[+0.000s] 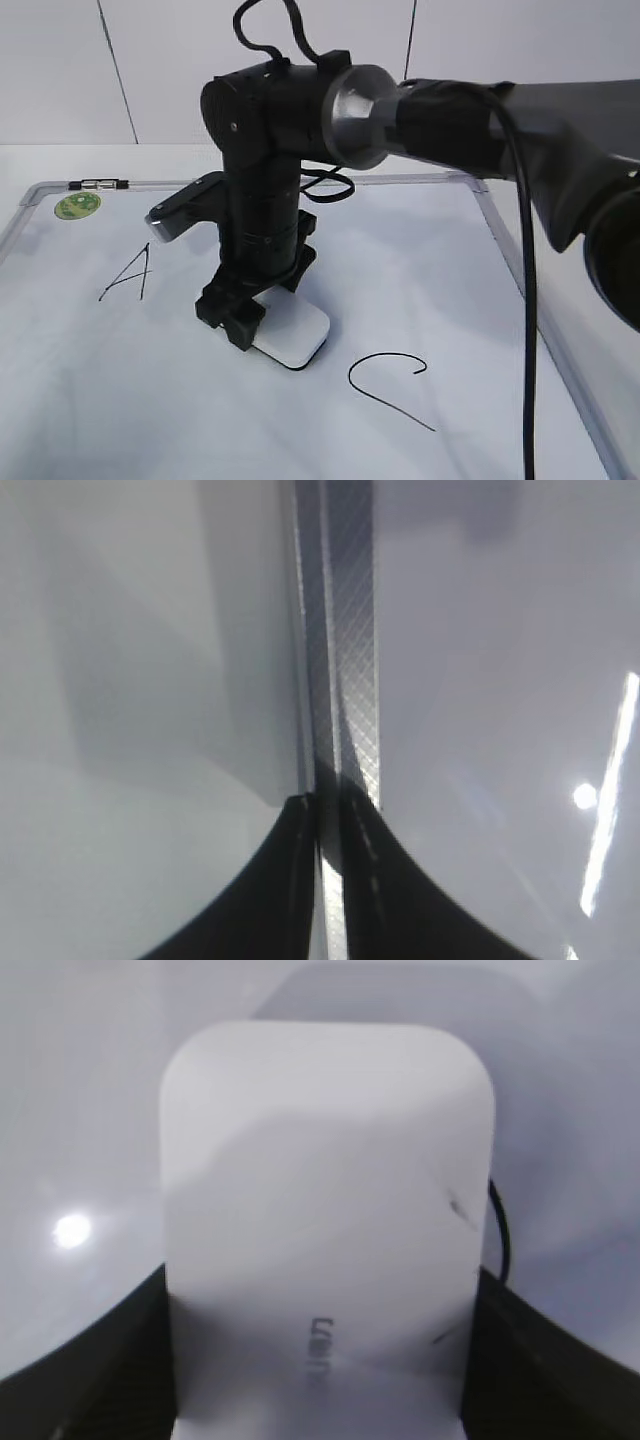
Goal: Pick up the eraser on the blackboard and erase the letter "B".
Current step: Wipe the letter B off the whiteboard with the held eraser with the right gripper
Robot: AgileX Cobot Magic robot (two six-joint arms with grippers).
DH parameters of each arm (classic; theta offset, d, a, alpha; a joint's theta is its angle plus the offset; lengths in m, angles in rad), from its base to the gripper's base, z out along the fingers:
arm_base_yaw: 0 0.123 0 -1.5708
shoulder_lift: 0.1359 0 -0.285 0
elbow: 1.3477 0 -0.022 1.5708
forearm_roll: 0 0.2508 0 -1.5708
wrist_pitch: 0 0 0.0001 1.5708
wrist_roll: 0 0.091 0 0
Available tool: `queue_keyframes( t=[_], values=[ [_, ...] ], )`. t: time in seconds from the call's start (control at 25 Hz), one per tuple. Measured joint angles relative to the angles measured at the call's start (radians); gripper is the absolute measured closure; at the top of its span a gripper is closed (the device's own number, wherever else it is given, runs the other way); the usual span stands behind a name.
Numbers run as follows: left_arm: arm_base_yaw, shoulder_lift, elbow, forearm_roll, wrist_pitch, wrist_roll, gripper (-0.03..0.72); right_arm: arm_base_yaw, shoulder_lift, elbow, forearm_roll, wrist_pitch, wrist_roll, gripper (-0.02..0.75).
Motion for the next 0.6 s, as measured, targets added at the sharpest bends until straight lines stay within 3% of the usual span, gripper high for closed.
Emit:
queue_keyframes(
  t=[0.6],
  values=[
    [0.0,0.002,0.0,-0.007,0.0,-0.002,0.644,-0.103,0.0,-0.003,-0.041,-0.002,0.149,0.217]
  ],
)
